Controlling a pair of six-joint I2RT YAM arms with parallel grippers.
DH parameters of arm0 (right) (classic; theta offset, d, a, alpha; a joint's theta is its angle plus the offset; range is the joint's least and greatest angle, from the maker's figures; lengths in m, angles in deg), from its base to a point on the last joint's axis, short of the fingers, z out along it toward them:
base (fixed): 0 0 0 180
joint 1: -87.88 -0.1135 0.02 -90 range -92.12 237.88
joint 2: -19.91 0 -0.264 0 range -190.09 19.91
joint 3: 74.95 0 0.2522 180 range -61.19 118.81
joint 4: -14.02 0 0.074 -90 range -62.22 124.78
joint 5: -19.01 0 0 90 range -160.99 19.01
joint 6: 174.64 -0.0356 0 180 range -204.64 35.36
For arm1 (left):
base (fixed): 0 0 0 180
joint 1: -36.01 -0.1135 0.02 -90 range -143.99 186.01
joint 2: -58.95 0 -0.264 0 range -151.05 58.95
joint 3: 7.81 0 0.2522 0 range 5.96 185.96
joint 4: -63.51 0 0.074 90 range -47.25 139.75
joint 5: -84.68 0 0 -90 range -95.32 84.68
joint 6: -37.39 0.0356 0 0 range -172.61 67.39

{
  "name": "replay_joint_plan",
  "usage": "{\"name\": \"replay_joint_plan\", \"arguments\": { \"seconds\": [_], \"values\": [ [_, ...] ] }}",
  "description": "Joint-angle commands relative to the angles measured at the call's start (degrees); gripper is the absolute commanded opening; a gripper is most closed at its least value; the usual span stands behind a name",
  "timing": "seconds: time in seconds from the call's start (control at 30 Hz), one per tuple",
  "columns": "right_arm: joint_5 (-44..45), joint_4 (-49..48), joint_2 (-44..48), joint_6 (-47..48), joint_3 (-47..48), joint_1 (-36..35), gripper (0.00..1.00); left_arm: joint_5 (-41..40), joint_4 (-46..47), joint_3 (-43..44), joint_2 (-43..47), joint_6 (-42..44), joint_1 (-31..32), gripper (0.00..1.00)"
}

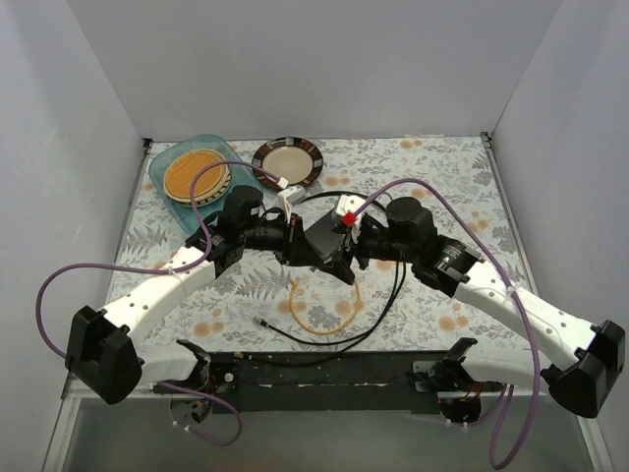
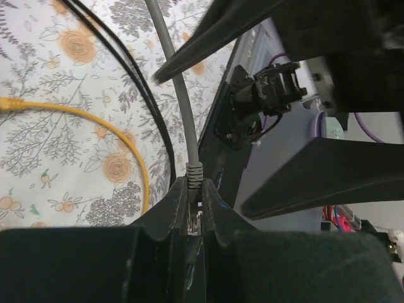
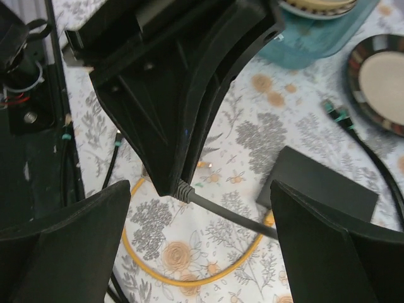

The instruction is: Insert the plug into the switch port

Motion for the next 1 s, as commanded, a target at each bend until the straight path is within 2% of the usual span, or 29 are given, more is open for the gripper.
{"name": "replay_joint_plan", "arguments": {
  "seconds": [0.0, 0.3, 0.5, 0.53, 0.57, 0.7, 0.73, 0.77, 0.83, 0.87, 0.9, 0.97],
  "values": [
    [-8.27, 3.31, -2.59, 2.73, 3.34, 0.04, 0.98, 8.47, -0.51, 2.82, 2.4, 2.27, 0.56, 0.0],
    [-9.85, 6.74, -3.65, 3.52, 2.29, 0.04, 0.93, 6.63, -0.77, 4.67, 4.87, 2.8, 0.47, 0.0],
    [-13.63, 5.09, -5.58, 1.07, 1.5, 0.04, 0.75, 8.47, 1.77, 5.9, 3.9, 0.26, 0.47, 0.0],
    [-14.07, 4.73, -6.37, -0.24, 1.5, 0.04, 0.56, 9.26, 3.26, 5.81, 3.9, -0.18, 0.47, 0.0],
    [-14.34, 4.46, -6.64, -0.95, 1.5, 0.04, 0.45, 9.7, 4.05, 5.73, 3.9, -0.62, 0.47, 0.0],
    [-13.3, 1.3, -7.26, -3.59, 0.88, 0.04, 0.21, 9.71, 5.03, 6.51, 3.72, -1.51, 0.47, 0.0],
    [-12.68, 1.12, -7.17, -3.86, 1.14, 0.04, 0.09, 9.27, 5.03, 6.69, 3.72, -1.59, 0.47, 0.0],
    [-11.98, 1.03, -7.08, -4.03, 1.58, 0.04, 0.03, 8.39, 5.03, 6.78, 4.25, -1.6, 0.56, 0.0],
    [-10.04, 0.77, -6.12, -4.47, 2.02, 0.04, 0.01, 6.55, 4.94, 6.69, 4.86, -1.77, 0.47, 0.18],
    [-9.43, 0.25, -5.5, -4.74, 2.2, 0.04, 0.01, 3.15, 4.85, 6.52, 5.3, -1.68, 0.47, 0.35],
    [-8.29, -0.19, -3.85, -4.74, 2.37, 0.04, 0.01, 1.11, 4.68, 6.43, 6.18, -1.68, 0.39, 0.68],
    [-6.09, -1.33, -1.9, -5.61, 2.64, 0.04, 0.01, -5.56, 3.28, 6.43, 7.15, -2.12, 0.3, 0.83]
  ]
}}
